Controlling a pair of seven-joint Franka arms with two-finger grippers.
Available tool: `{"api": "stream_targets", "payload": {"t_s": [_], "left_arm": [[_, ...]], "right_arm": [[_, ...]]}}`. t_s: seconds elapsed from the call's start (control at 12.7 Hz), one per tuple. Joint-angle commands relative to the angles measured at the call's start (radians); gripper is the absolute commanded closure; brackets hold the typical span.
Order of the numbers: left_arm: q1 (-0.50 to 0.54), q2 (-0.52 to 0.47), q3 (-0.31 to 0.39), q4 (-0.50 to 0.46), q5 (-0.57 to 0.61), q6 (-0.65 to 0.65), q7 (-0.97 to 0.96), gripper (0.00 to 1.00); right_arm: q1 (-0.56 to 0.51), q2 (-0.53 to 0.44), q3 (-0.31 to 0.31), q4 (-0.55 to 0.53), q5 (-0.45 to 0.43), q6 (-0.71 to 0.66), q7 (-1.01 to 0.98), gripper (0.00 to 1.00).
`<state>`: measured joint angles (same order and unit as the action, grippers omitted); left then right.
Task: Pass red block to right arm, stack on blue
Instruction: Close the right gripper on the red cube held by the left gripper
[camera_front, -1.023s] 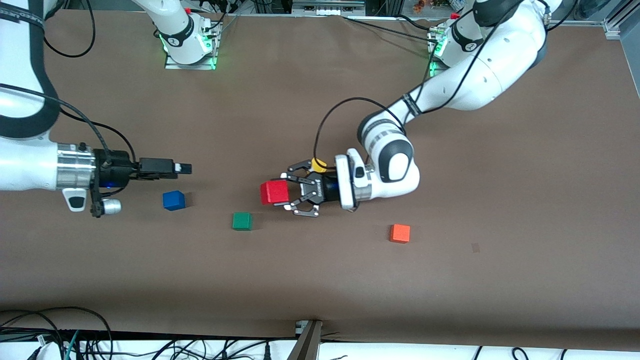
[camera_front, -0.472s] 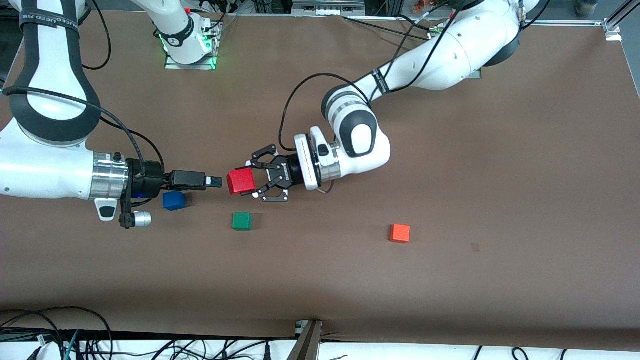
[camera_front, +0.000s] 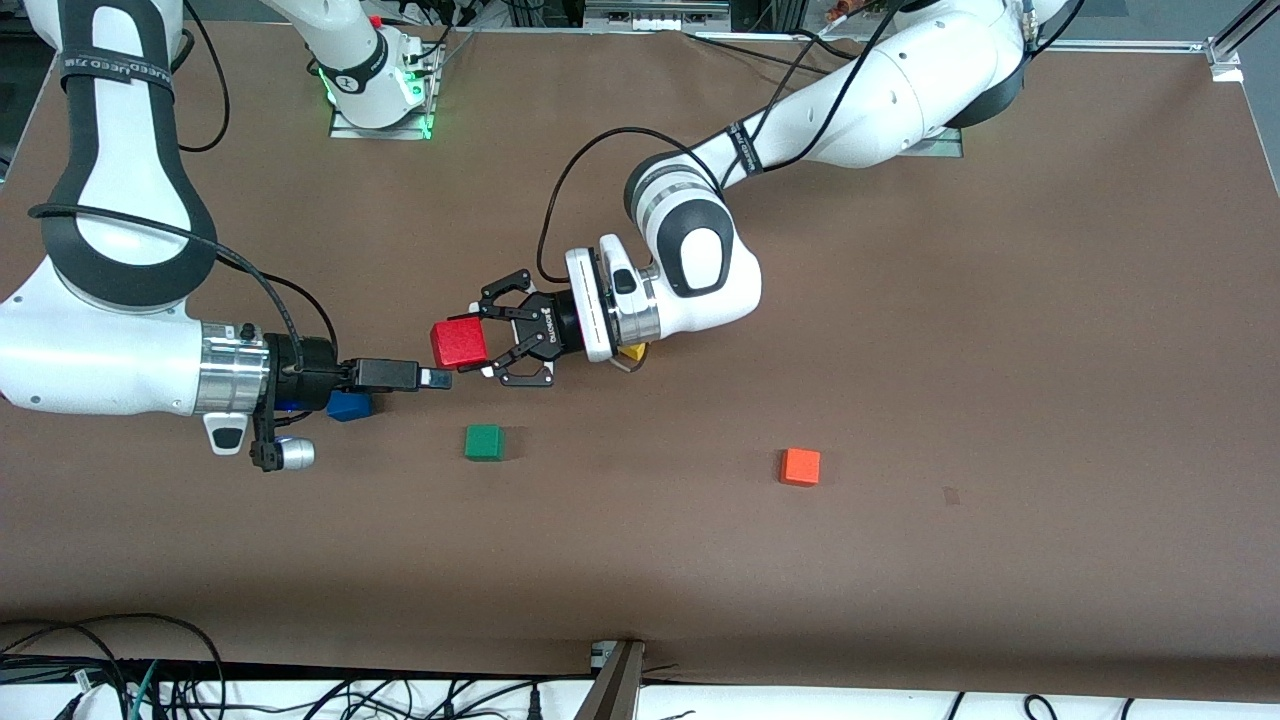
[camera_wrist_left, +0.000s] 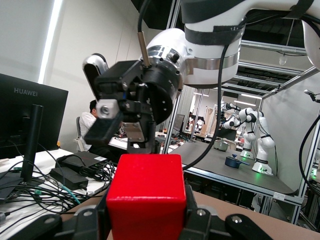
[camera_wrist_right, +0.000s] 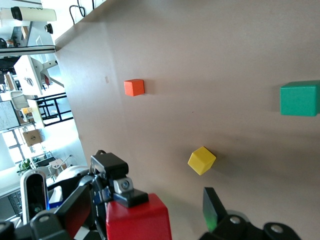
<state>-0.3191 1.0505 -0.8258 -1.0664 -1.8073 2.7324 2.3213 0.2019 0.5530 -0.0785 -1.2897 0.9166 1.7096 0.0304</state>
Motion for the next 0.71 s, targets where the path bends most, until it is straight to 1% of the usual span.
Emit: {"api": "stream_targets", "payload": {"t_s": [0.0, 0.08, 0.24, 0.39, 0.63], "left_arm": [[-0.023, -0.015, 0.014, 0.026, -0.037, 0.016, -0.003, 1.00], [-0.026, -0.015, 0.013, 0.026, -0.044, 0.016, -0.003, 1.00], [-0.028, -0.027, 0.016, 0.025, -0.064, 0.018, -0.003, 1.00], [-0.038, -0.030, 0.014, 0.025, -0.087, 0.047, -0.003, 1.00], [-0.041, -0.030, 0.014, 0.025, -0.089, 0.050, -0.003, 1.00]], "right_arm": [[-0.002, 0.016, 0.005, 0.039, 0.024, -0.025, 0.005, 0.00], [-0.004, 0.016, 0.017, 0.038, 0.022, -0.042, 0.000, 0.00], [-0.010, 0.016, 0.020, 0.038, 0.022, -0.080, -0.006, 0.00], [-0.013, 0.016, 0.020, 0.039, 0.024, -0.110, -0.012, 0.00], [-0.016, 0.015, 0.020, 0.039, 0.024, -0.160, -0.015, 0.00]]}}
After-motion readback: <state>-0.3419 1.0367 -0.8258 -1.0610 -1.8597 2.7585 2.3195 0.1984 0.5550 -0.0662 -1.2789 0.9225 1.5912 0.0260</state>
